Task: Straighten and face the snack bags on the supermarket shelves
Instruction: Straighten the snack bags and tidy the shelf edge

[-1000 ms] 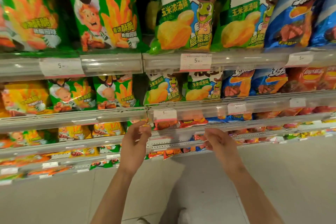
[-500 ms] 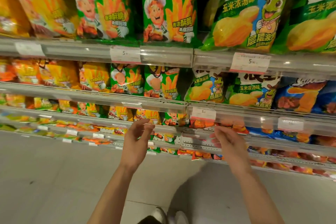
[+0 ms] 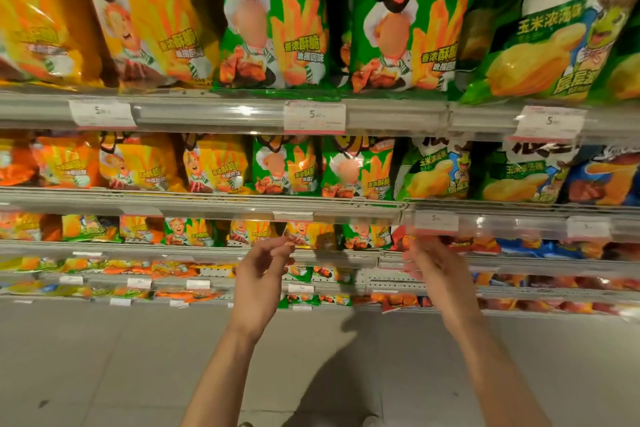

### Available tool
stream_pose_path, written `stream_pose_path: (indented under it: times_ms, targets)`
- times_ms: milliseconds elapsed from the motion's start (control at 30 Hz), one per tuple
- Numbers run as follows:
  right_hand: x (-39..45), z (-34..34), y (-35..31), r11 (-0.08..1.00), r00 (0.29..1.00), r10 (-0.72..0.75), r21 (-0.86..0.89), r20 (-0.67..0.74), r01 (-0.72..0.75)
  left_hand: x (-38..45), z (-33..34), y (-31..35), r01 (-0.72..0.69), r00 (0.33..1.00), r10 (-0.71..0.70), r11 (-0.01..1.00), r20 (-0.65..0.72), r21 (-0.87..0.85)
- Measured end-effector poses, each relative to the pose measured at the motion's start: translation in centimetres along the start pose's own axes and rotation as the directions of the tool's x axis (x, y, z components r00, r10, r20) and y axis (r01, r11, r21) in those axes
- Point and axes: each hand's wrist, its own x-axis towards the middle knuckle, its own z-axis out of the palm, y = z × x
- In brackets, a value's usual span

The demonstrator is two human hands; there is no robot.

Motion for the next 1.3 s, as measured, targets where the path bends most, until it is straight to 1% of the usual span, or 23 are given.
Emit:
stream_pose_path:
  times_ms: [67,200,267,367,467,633,767,933,1167,1300]
  targets:
    - [-1.7,2.7,-0.3,1.000,0.999,0.029,0.003,-0.040,-0.029,0.9,-3.4,-0.5,0.016,1.000,-0.016,1.000,0.025,-0.007]
    - [-5.2,7.9,-0.6,0.994,0.994,0.075,0.087,-0.086,-0.067,2.0,-10.4,-1.2,0.037,0.999,-0.037,0.999,0.037,-0.021]
    - [-6.5,9.9,-0.8,0.992,0.988,0.100,0.088,-0.118,-0.090,2.4,-13.2,-1.7,0.054,0.998,-0.053,0.998,0.036,-0.016]
    - [-7.9,12.4,-1.0,0.987,0.982,0.132,0.110,-0.134,-0.118,2.6,-16.0,-2.3,0.089,0.996,-0.088,0.995,0.033,-0.034]
    - [-8.6,13.8,-1.3,0.991,0.985,0.112,0.091,-0.132,-0.101,2.6,-17.2,-2.7,0.102,0.994,-0.101,0.993,0.036,-0.054]
    - [-8.5,14.3,-1.5,0.989,0.987,0.107,0.115,-0.122,-0.093,2.9,-16.6,-3.4,0.138,0.989,-0.136,0.990,0.051,-0.032]
    - [-7.2,14.3,-0.3,0.984,0.984,0.121,0.143,-0.128,-0.103,3.5,-15.2,-3.6,0.119,0.992,-0.119,0.993,0.048,0.002]
    - [-4.3,14.3,1.9,0.987,0.988,0.118,0.122,-0.102,-0.105,4.8,-12.3,-4.5,0.103,0.994,-0.103,0.994,0.040,0.025]
    - [-0.3,16.5,6.2,0.992,0.995,0.088,0.098,-0.039,-0.084,8.1,-8.7,-8.4,0.079,0.995,-0.083,0.994,0.055,0.079]
    - [1.4,17.9,9.4,0.991,0.994,0.099,0.100,-0.046,-0.094,10.4,-6.6,-12.2,0.029,0.995,-0.040,0.993,0.096,0.114]
